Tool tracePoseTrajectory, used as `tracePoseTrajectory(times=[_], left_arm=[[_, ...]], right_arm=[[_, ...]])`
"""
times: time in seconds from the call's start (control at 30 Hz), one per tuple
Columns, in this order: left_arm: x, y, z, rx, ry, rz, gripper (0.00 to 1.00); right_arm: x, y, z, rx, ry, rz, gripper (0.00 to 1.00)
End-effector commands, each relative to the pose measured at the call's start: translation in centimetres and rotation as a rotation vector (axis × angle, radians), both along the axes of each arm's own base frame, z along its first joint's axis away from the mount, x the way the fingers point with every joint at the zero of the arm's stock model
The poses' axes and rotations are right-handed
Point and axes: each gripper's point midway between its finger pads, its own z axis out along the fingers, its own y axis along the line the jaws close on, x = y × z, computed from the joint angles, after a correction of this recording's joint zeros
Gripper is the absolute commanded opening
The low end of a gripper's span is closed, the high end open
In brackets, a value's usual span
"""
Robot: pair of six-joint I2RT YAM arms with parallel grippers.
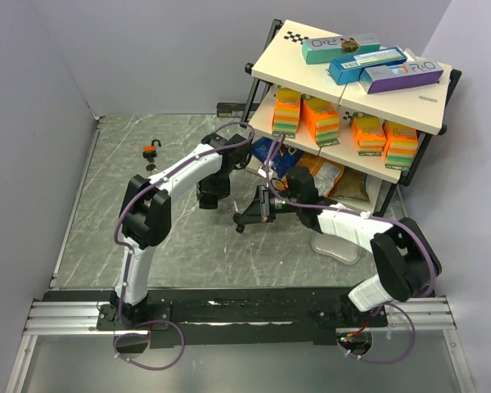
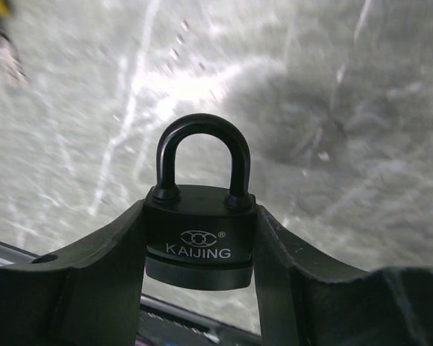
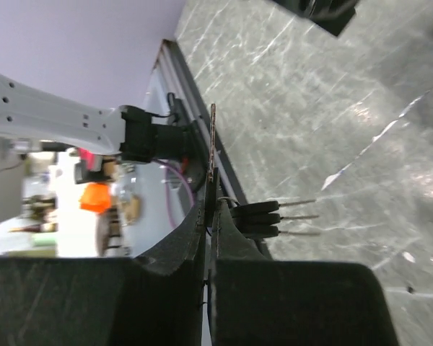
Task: Unlock with the key
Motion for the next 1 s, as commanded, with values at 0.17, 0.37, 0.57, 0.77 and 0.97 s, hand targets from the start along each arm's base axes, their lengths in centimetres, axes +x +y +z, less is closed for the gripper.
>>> tracePoseTrajectory(times=[0.17,0.37,0.57,0.77,0.97], left_arm=[[-0.8,-2.1,4.9,-0.19,-0.074,0.077,0.01],[-1.0,-1.9,5.5,-0.167,-0.089,0.089,0.01],[-1.6,-3.1,5.8,-0.219,-0.087,0.082,0.01],[-2.0,-3.9,6.0,-0.229,-0.079,0.071,0.01],[-2.5,-4.0,6.3,-0.225,-0.078,0.065,0.01]], right_arm=[[-1.2,2.5,0.7,0.138,0.118,0.135,0.0],[-1.4,3.3,0.3,0.191,0.188,0.178,0.0],[-0.7,4.0,-0.7,0.184,0.247,0.183,0.0],[-0.3,4.3,-1.4,0.173,0.262,0.187,0.0],[0.4,4.7,-1.5,0.174,0.276,0.186,0.0]])
